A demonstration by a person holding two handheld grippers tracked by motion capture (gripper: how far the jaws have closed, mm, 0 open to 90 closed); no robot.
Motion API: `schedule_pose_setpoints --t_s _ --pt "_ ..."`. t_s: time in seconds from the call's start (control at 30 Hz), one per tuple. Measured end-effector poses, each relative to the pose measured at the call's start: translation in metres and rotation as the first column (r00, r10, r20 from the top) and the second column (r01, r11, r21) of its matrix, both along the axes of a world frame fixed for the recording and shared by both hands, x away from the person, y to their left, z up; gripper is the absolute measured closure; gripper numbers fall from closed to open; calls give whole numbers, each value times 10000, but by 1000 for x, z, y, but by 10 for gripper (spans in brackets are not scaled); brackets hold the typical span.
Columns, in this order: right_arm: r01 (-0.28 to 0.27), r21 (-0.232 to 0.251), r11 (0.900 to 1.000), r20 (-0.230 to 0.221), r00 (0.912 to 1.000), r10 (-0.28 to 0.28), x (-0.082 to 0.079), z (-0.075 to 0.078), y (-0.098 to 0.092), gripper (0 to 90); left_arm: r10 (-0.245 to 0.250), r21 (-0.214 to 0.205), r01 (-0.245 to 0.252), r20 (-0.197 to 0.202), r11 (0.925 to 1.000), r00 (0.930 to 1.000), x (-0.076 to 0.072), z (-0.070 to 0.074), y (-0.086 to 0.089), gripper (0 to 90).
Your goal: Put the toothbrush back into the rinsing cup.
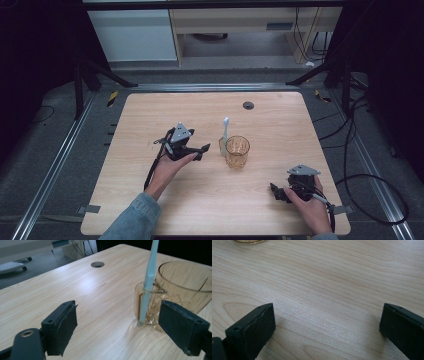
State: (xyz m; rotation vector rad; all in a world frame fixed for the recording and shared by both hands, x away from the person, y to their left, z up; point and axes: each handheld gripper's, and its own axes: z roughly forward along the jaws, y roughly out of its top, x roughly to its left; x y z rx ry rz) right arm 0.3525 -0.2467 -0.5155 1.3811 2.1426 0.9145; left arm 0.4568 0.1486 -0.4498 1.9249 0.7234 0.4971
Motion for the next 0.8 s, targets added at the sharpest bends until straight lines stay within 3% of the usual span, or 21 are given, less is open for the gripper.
schedule_pose_setpoints --t_s 0.1,0.3,0.6,0.7,0.8 --pt "8 3 10000 -3 10000 -8 0 0 0 6 75 51 -73 -321 10000 9995 1 0 4 136" --pt "-2 0 10000 0 10000 2 0 0 0 7 283 841 -223 -707 9962 9971 0 -2 9 109" --pt "1 -2 10000 1 10000 -1 0 0 0 7 706 950 -622 -888 9935 9935 -3 2 23 89" --pt "8 -1 10000 -1 10000 -8 0 0 0 6 821 1240 -673 -1179 9900 9896 -5 3 28 81" --pt "1 -1 10000 2 10000 -1 0 0 0 7 970 1770 -723 -1352 9815 9861 -7 2 34 73"
